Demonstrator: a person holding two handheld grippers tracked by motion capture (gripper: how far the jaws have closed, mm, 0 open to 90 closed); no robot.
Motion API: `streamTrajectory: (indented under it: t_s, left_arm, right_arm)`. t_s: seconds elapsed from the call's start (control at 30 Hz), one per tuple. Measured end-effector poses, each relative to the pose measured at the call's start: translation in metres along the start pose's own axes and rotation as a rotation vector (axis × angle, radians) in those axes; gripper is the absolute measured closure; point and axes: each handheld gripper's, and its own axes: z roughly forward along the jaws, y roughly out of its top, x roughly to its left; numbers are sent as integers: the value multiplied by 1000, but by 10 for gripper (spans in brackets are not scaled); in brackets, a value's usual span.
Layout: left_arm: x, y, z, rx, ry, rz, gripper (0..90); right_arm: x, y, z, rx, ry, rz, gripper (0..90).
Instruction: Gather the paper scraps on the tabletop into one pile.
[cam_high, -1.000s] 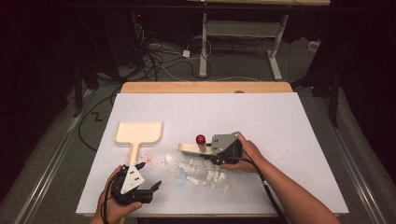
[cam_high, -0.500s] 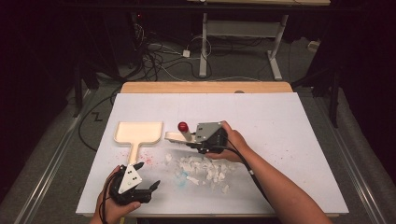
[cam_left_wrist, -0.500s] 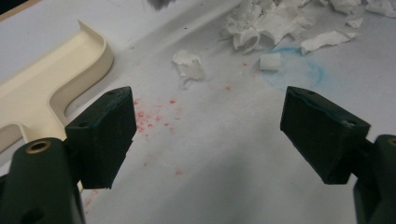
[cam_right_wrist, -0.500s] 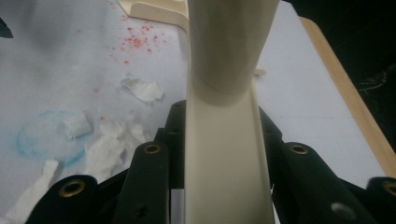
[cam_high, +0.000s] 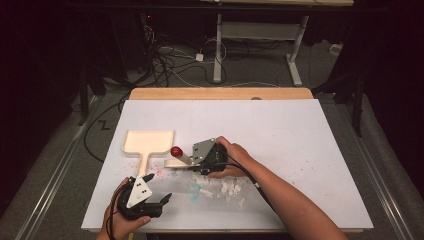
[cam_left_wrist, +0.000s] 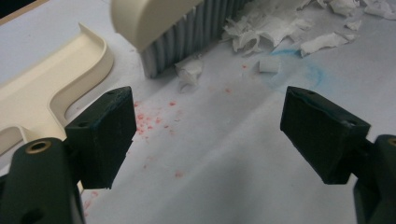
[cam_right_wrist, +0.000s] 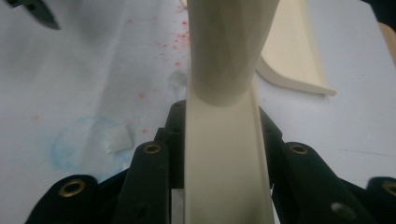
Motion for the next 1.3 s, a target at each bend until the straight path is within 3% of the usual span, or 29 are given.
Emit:
streamTrajectory:
  t_s: [0.13, 0.17, 0.33, 0.5, 0.53, 0.57, 0.67, 0.73, 0.83, 0.9, 0.97, 1.0, 1.03, 1.13, 1.17, 1.2, 1.27, 1.3]
  left_arm:
    - [0, 0, 0, 3, -1, -1, 177]
    - [0, 0, 1, 5, -2, 0, 177]
    - [-2, 0, 3, 18, -11, 9, 177]
    - [-4, 1, 5, 26, -16, 14, 177]
    - [-4, 1, 6, 27, -16, 16, 177]
    - [-4, 1, 6, 29, -18, 17, 177]
    - [-5, 1, 6, 33, -18, 21, 177]
    - [-5, 1, 7, 34, -19, 21, 177]
    - [-4, 1, 7, 33, -19, 21, 177]
    - [-4, 1, 7, 34, -19, 21, 177]
    - [-5, 1, 7, 35, -18, 23, 177]
    - [-5, 2, 6, 34, -18, 25, 177]
    - [-5, 2, 6, 33, -18, 25, 177]
    - [-5, 2, 6, 30, -15, 27, 177]
    - [-5, 2, 5, 31, -15, 30, 177]
    - [-6, 2, 5, 30, -16, 28, 177]
    - [-6, 3, 6, 32, -16, 29, 178]
    - [-7, 3, 6, 34, -18, 36, 178]
  right_arm:
    - [4, -8, -8, 14, 25, -14, 677]
    - [6, -15, -15, 4, 50, -16, 677]
    - [10, -29, -30, -3, 54, -21, 677]
    - [10, -45, -48, -21, 15, 0, 678]
    - [8, -49, -55, -26, -24, 20, 678]
    - [8, -49, -55, -26, -24, 20, 677]
    - [2, -56, -70, -92, -89, 88, 677]
    - [1, -57, -74, -103, -102, 105, 677]
    - [0, -61, -86, -126, -166, 191, 677]
    - [0, -62, -89, -125, -186, 208, 677]
    - [1, -63, -95, -114, -229, 256, 677]
    - [2, -66, -102, -95, -270, 314, 677]
    - [2, -66, -102, -95, -270, 314, 677]
    - [7, -72, -116, -52, -332, 383, 677]
    - [11, -79, -127, -29, -365, 435, 677]
    - [11, -79, -127, -29, -365, 435, 677]
    - [16, -87, -135, 12, -410, 485, 677]
    - [22, -95, -141, 59, -447, 526, 677]
